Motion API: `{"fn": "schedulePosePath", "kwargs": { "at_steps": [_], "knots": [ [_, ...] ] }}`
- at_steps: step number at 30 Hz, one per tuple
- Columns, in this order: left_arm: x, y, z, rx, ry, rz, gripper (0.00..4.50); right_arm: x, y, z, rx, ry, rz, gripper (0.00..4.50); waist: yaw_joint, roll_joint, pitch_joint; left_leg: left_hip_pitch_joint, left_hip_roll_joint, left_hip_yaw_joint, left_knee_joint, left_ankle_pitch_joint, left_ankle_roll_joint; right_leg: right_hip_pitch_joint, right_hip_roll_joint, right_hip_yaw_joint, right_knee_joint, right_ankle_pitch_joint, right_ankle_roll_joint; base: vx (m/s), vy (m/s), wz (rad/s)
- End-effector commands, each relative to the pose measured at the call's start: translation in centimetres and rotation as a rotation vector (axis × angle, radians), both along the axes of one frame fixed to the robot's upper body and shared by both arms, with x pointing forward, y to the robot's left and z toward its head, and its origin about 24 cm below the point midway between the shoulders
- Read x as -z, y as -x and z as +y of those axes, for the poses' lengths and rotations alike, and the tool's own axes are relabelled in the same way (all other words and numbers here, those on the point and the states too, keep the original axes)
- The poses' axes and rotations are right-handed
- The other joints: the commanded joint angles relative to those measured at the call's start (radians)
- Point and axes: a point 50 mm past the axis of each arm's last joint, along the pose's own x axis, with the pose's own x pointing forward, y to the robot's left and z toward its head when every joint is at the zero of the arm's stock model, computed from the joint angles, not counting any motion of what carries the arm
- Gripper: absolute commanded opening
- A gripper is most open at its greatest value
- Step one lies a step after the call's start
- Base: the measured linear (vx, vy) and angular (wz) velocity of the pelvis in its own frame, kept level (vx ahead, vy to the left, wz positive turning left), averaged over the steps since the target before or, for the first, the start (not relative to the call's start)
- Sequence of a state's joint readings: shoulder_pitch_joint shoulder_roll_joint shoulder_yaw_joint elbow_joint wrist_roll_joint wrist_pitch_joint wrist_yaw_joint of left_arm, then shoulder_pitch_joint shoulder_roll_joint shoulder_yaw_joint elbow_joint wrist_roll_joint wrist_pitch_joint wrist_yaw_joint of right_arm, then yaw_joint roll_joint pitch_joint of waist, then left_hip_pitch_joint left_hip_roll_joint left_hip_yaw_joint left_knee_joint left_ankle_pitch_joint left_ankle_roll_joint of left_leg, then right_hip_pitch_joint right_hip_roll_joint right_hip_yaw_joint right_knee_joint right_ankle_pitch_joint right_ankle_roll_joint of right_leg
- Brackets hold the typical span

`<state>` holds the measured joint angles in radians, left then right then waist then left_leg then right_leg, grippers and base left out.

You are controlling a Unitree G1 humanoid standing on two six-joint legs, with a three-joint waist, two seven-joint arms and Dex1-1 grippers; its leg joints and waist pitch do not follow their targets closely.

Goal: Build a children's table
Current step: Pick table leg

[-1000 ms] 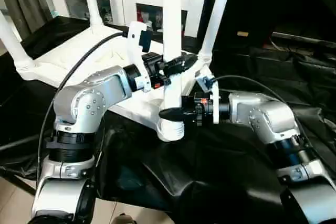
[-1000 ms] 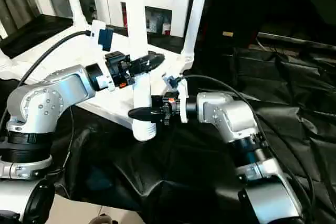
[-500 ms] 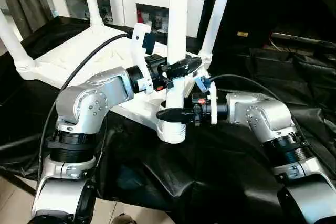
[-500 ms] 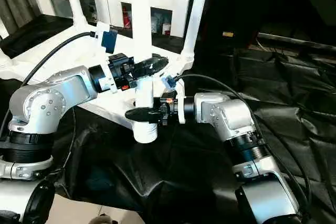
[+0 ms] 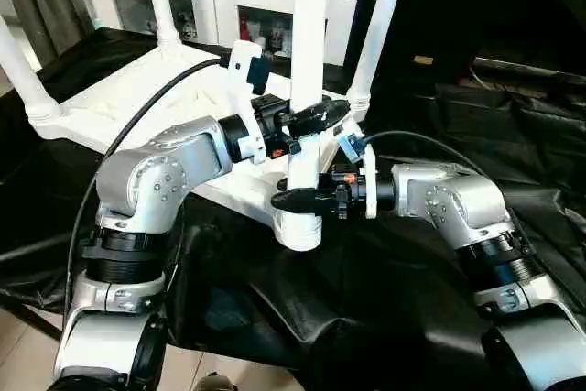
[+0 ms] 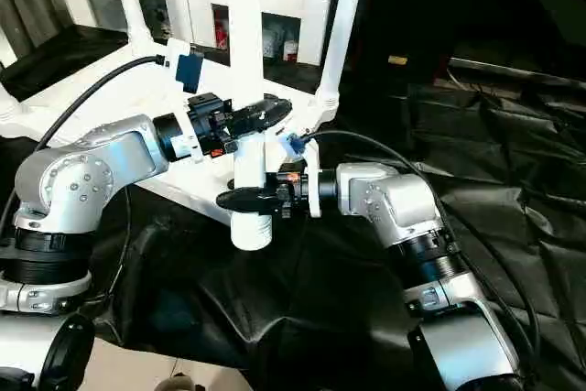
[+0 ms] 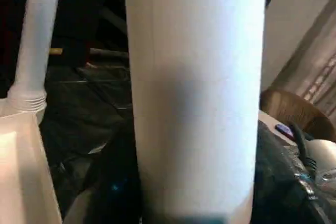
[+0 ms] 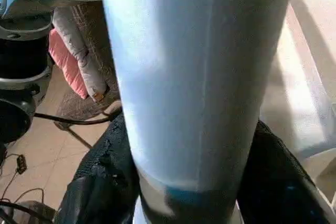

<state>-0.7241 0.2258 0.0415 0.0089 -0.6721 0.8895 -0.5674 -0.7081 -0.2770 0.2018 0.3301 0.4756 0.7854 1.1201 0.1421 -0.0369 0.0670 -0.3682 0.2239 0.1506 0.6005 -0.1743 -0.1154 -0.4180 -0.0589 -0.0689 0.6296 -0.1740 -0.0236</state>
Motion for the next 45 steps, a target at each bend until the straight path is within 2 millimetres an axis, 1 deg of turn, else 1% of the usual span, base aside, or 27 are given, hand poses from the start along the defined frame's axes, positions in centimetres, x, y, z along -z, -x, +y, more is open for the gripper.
{"fn": "schedulePosePath", "kwargs": {
  "at_steps": [1,2,4,5,9,10,13,14,15,16,18,19,20,21,24,27,30,32,34,35,36,37,40,41,43,44,45],
  "knots": [
    [-0.9,-0.4,0.5,-0.058,0.050,-0.039,2.82,-0.2,-0.4,-0.4,0.036,-0.011,0.005,1.92,0.000,0.008,-0.083,0.001,-0.005,0.016,-0.060,-0.091,-0.015,0.071,-0.062,0.041,-0.065,-0.169,-0.140,0.000,0.000,0.00],
    [-1.0,-0.6,0.5,-0.076,0.071,-0.047,2.82,-0.3,-0.4,-0.4,0.042,-0.016,0.002,1.92,-0.003,0.002,-0.083,0.000,-0.006,0.018,-0.059,-0.098,-0.015,0.072,-0.061,0.042,-0.070,-0.163,-0.144,0.000,0.000,0.00],
    [-1.3,-0.7,0.7,-0.092,0.134,-0.063,3.02,-0.4,-0.5,-0.4,0.055,-0.034,-0.004,1.92,-0.003,0.001,-0.084,-0.002,-0.007,0.017,-0.059,-0.096,-0.015,0.074,-0.061,0.041,-0.069,-0.149,-0.150,0.000,0.000,0.00],
    [-1.8,-0.9,1.1,-0.111,0.251,-0.087,3.02,-0.7,-0.6,-0.4,0.079,-0.069,-0.015,1.92,-0.001,0.009,-0.084,-0.002,-0.007,0.016,-0.059,-0.099,-0.017,0.073,-0.062,0.041,-0.070,-0.149,-0.152,0.000,0.000,0.00],
    [-2.2,-1.2,2.3,-0.160,0.497,-0.086,3.02,-1.3,-0.9,-0.6,0.137,-0.160,-0.038,1.92,0.000,0.006,-0.087,0.000,-0.006,0.016,-0.057,-0.113,-0.015,0.075,-0.061,0.040,-0.067,-0.121,-0.177,0.000,0.000,0.00],
    [-2.0,-1.1,2.5,-0.162,0.530,-0.081,3.02,-1.6,-0.9,-0.6,0.153,-0.187,-0.045,1.92,0.000,0.010,-0.087,0.001,-0.006,0.015,-0.058,-0.116,-0.014,0.074,-0.061,0.040,-0.066,-0.124,-0.177,0.000,0.000,0.00],
    [-1.5,-1.2,3.3,-0.165,0.544,-0.090,3.02,-1.9,-1.2,-0.9,0.209,-0.223,-0.062,1.91,-0.003,0.009,-0.086,0.003,-0.006,0.016,-0.060,-0.116,-0.007,0.072,-0.058,0.040,-0.068,-0.135,-0.165,0.000,0.000,0.00],
    [-0.9,-1.3,3.8,-0.174,0.465,-0.112,3.02,-2.0,-1.5,-1.5,0.281,-0.223,-0.078,1.91,-0.004,0.004,-0.086,0.005,-0.006,0.017,-0.060,-0.116,-0.005,0.072,-0.058,0.040,-0.071,-0.144,-0.156,0.000,0.000,0.00],
    [-0.4,-1.5,3.9,-0.178,0.361,-0.138,3.02,-1.8,-1.8,-2.0,0.336,-0.194,-0.099,1.91,-0.004,0.005,-0.085,0.007,-0.005,0.016,-0.063,-0.113,-0.008,0.070,-0.059,0.040,-0.070,-0.165,-0.143,0.000,0.000,0.00],
    [-0.4,-1.5,3.9,-0.178,0.361,-0.138,3.02,-1.8,-1.8,-2.0,0.336,-0.194,-0.099,1.91,-0.004,0.006,-0.084,0.008,-0.004,0.015,-0.065,-0.112,-0.009,0.067,-0.060,0.040,-0.074,-0.181,-0.130,0.000,0.000,0.00],
    [1.1,-1.5,4.2,-0.126,0.098,-0.178,3.02,-1.2,-2.2,-3.1,0.443,-0.113,-0.142,1.91,-0.007,0.012,-0.084,0.010,-0.003,0.014,-0.067,-0.111,-0.018,0.065,-0.059,0.041,-0.072,-0.191,-0.114,0.000,0.000,0.00],
    [1.4,-1.5,4.3,-0.109,0.053,-0.181,3.02,-1.2,-2.3,-3.3,0.460,-0.105,-0.146,1.91,-0.008,0.013,-0.085,0.013,-0.003,0.015,-0.067,-0.110,-0.024,0.063,-0.056,0.041,-0.070,-0.191,-0.101,0.000,0.000,0.00],
    [1.7,-1.4,4.4,-0.092,0.012,-0.188,3.02,-1.1,-2.3,-3.5,0.480,-0.101,-0.150,1.91,-0.010,0.018,-0.084,0.015,-0.004,0.016,-0.067,-0.115,-0.031,0.063,-0.057,0.043,-0.072,-0.180,-0.107,0.000,0.000,0.00],
    [2.6,-1.4,4.9,-0.017,-0.153,-0.211,3.02,-1.1,-2.3,-4.2,0.529,-0.092,-0.161,1.91,-0.008,0.022,-0.085,0.014,-0.005,0.014,-0.068,-0.110,-0.034,0.064,-0.059,0.043,-0.071,-0.165,-0.115,0.000,0.000,0.00],
    [3.3,-1.3,5.3,0.038,-0.253,-0.219,3.02,-1.1,-2.1,-4.8,0.558,-0.085,-0.166,1.91,-0.012,0.024,-0.085,0.012,-0.006,0.014,-0.069,-0.117,-0.040,0.068,-0.058,0.044,-0.067,-0.145,-0.123,0.000,0.000,0.00],
    [4.4,-1.2,6.3,0.190,-0.434,-0.221,3.02,-0.8,-1.9,-5.5,0.581,-0.074,-0.167,1.91,-0.013,0.026,-0.085,0.013,-0.007,0.016,-0.069,-0.134,-0.043,0.068,-0.058,0.045,-0.066,-0.137,-0.139,0.000,0.000,0.00],
    [5.6,-1.7,7.5,0.287,-0.631,-0.224,3.02,-0.3,-1.8,-5.8,0.589,-0.033,-0.180,1.91,-0.014,0.031,-0.082,0.014,-0.010,0.016,-0.070,-0.152,-0.045,0.067,-0.057,0.045,-0.073,-0.165,-0.136,0.000,0.000,0.00],
    [6.3,-2.2,8.0,0.327,-0.758,-0.240,3.02,-0.1,-1.7,-5.8,0.585,-0.014,-0.186,1.91,-0.014,0.029,-0.083,0.013,-0.007,0.014,-0.072,-0.167,-0.054,0.071,-0.061,0.046,-0.071,-0.190,-0.127,0.000,0.000,0.00],
    [6.9,-2.4,8.3,0.364,-0.836,-0.240,3.02,-0.1,-1.6,-5.7,0.579,-0.009,-0.187,1.91,-0.013,0.028,-0.083,0.012,-0.008,0.013,-0.073,-0.169,-0.052,0.071,-0.062,0.046,-0.076,-0.196,-0.129,0.000,0.000,0.00],
    [7.2,-2.4,8.3,0.389,-0.870,-0.236,3.02,-0.1,-1.5,-5.7,0.576,-0.004,-0.189,1.91,-0.013,0.048,-0.086,0.014,-0.007,0.010,-0.070,-0.170,-0.059,0.070,-0.064,0.046,-0.068,-0.181,-0.137,0.000,0.000,0.00],
    [7.5,-2.5,8.3,0.403,-0.901,-0.242,3.02,-0.1,-1.4,-5.6,0.572,0.002,-0.193,1.91,-0.017,0.042,-0.086,0.016,-0.005,0.013,-0.070,-0.175,-0.058,0.068,-0.063,0.046,-0.072,-0.170,-0.141,0.000,0.000,0.00],
    [7.5,-2.5,8.3,0.403,-0.901,-0.242,3.02,-0.1,-1.4,-5.6,0.572,0.002,-0.193,1.91,-0.018,0.042,-0.087,0.015,-0.005,0.012,-0.069,-0.175,-0.060,0.072,-0.061,0.046,-0.066,-0.136,-0.155,0.000,0.000,0.00],
    [9.0,-2.7,8.8,0.463,-1.044,-0.230,3.02,0.0,-1.0,-5.6,0.566,0.017,-0.199,1.91,-0.016,0.055,-0.089,0.012,-0.008,0.012,-0.066,-0.169,-0.054,0.073,-0.061,0.046,-0.065,-0.107,-0.174,0.000,0.000,0.00],
    [9.2,-2.8,9.0,0.468,-1.065,-0.222,3.02,0.1,-0.9,-5.7,0.566,0.022,-0.200,1.91,-0.017,0.048,-0.088,0.011,-0.009,0.013,-0.065,-0.170,-0.052,0.077,-0.060,0.046,-0.067,-0.111,-0.170,0.000,0.000,0.00],
    [9.7,-2.9,9.3,0.473,-1.127,-0.234,3.02,0.3,-0.7,-5.9,0.570,0.033,-0.201,1.91,-0.019,0.050,-0.087,0.009,-0.010,0.012,-0.065,-0.169,-0.052,0.078,-0.060,0.046,-0.068,-0.123,-0.164,0.000,0.000,0.00],
    [9.9,-3.0,9.6,0.479,-1.149,-0.220,3.02,0.3,-0.7,-6.0,0.578,0.035,-0.199,1.91,-0.020,0.058,-0.088,0.011,-0.008,0.011,-0.065,-0.177,-0.054,0.075,-0.062,0.047,-0.070,-0.127,-0.171,0.000,0.000,0.00],
    [9.9,-3.0,9.6,0.479,-1.149,-0.220,3.02,0.3,-0.7,-6.0,0.578,0.035,-0.199,1.91,-0.022,0.056,-0.085,0.010,-0.010,0.012,-0.065,-0.185,-0.054,0.076,-0.061,0.046,-0.071,-0.138,-0.172,0.000,0.000,0.00]
  ]
}}
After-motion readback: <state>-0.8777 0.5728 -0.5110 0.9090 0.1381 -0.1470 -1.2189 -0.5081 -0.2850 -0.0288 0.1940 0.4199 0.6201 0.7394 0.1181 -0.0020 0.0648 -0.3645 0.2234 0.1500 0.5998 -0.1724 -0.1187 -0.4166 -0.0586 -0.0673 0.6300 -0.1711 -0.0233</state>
